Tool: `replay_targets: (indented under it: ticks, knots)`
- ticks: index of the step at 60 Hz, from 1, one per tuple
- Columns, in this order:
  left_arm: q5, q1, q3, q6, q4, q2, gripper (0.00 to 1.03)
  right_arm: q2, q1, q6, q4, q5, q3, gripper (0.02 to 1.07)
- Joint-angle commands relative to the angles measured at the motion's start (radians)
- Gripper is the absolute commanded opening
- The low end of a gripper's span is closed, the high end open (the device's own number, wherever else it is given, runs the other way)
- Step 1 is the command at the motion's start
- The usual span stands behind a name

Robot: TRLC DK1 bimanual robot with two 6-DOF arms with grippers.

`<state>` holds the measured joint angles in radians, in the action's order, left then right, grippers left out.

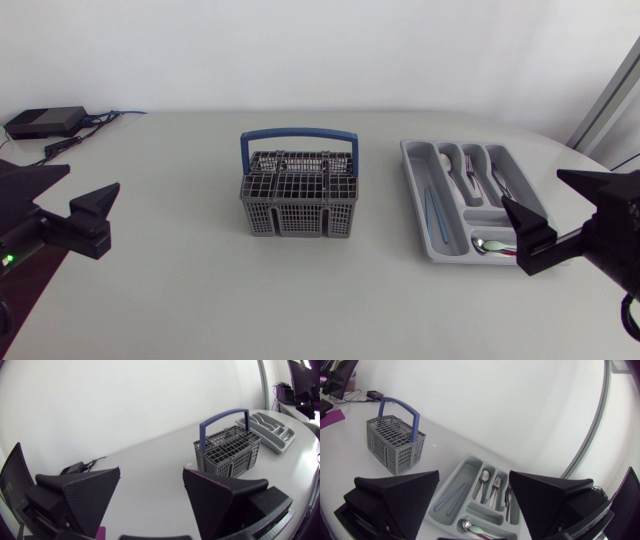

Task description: Unload the cutlery basket into the drawer organizer.

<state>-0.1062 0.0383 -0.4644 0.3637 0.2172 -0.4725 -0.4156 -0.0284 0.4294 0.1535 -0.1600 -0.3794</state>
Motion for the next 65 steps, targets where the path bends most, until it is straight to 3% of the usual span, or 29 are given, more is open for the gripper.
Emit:
replay_targets:
  ticks: [1, 46, 65]
  knots:
    - [0.01, 0.002, 0.057, -0.03, -0.028, 0.047, 0.99, 0.041, -0.003, -0.062, -0.009, 0.014, 0.052, 1.02]
    - [0.106, -0.038, 0.463, -0.362, -0.216, 0.471, 0.99, 0.414, 0.028, -0.428, -0.153, 0.159, 0.378, 1.02]
    - [0.106, -0.038, 0.464, -0.364, -0.217, 0.472, 0.99, 0.416, 0.028, -0.429, -0.154, 0.16, 0.379, 1.02]
